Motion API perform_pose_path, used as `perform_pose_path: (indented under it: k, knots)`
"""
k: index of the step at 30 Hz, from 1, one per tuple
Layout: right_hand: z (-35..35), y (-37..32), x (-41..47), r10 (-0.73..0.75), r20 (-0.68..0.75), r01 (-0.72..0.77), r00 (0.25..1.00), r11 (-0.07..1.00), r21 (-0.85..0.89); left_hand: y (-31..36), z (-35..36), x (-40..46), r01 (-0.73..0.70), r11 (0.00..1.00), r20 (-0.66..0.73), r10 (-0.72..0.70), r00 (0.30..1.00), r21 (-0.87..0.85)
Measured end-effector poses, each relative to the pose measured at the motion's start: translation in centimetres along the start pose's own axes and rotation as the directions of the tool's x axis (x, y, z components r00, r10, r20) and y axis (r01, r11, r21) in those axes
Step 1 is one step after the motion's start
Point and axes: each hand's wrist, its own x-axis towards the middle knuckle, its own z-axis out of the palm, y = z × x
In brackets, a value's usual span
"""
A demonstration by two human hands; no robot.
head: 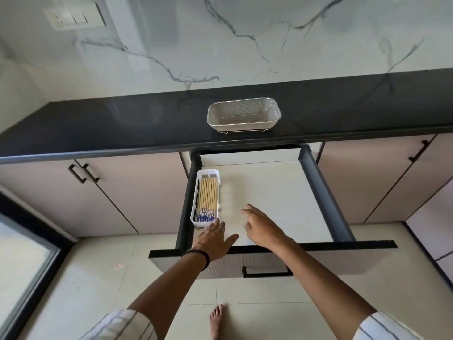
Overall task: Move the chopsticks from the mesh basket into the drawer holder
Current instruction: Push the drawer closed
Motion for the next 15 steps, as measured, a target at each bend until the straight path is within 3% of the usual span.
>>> perform_pose_path:
  k: [7, 15]
  knots:
    - [1.9, 2.3, -5.0, -0.002, -0.016, 0.0, 1.0, 0.987, -0.161, -0.6, 2.8, -3.2, -0.002, 0.993, 0.054, -0.005, 0.999, 0.121]
    - [5.9, 5.0, -9.7, -0.045, -0.131, 0.002, 0.99, 0.951, -0.309, -1.3, 6.9, -5.8, -0.012, 0.969, -0.184, 0.058, 0.981, 0.246]
